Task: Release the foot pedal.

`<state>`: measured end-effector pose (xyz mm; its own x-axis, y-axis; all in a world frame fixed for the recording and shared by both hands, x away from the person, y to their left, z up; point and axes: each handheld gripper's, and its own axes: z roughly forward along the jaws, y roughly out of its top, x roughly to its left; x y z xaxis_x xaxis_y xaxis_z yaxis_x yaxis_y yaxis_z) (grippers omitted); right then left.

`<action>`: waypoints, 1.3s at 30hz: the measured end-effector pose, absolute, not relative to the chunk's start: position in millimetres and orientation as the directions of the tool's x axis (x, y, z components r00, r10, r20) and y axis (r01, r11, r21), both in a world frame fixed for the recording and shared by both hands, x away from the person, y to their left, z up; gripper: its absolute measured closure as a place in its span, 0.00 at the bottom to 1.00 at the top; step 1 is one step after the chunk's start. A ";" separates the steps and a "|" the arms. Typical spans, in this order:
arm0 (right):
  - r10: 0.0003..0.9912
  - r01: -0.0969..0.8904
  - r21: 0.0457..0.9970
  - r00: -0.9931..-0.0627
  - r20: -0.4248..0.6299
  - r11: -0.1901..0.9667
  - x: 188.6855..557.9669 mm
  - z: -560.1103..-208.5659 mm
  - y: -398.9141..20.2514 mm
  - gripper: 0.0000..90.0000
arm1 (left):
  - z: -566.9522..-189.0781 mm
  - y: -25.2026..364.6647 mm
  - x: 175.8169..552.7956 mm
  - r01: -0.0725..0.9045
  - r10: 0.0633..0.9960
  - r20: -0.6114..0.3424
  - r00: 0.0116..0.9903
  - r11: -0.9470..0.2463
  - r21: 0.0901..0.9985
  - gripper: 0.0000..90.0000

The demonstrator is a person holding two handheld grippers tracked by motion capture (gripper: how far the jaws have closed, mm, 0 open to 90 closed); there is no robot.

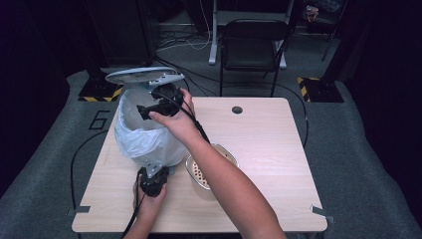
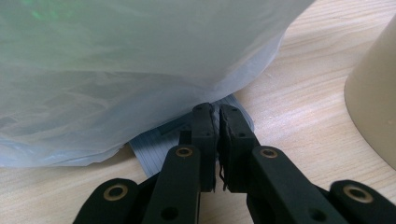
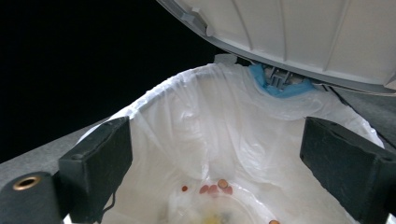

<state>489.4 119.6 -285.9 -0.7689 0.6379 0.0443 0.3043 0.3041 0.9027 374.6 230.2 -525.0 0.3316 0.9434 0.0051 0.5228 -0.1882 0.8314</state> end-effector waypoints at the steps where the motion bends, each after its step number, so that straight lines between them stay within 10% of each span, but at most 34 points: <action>1: 0.635 0.307 0.902 -0.771 0.049 0.303 488.5 -285.5 118.3 0.10 | -525.1 230.2 374.6 0.523 0.943 0.004 0.332 -0.187 0.832 0.95; 26: 0.693 0.274 0.910 -0.720 -0.021 0.312 444.0 -289.0 -23.7 0.17 | -525.6 234.1 375.8 0.525 0.937 -0.037 0.348 -0.162 0.836 0.93; 39: 0.734 0.292 0.899 -0.677 -0.047 0.327 438.5 -296.3 -74.5 0.22 | -509.2 237.2 367.3 0.499 0.900 -0.054 0.433 -0.189 0.846 0.60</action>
<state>438.5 -74.5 -296.3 -0.6775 0.7340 -0.0470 0.2924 0.3274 0.8985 367.3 237.2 -509.2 0.4327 0.8999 -0.0538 0.4986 -0.1892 0.8459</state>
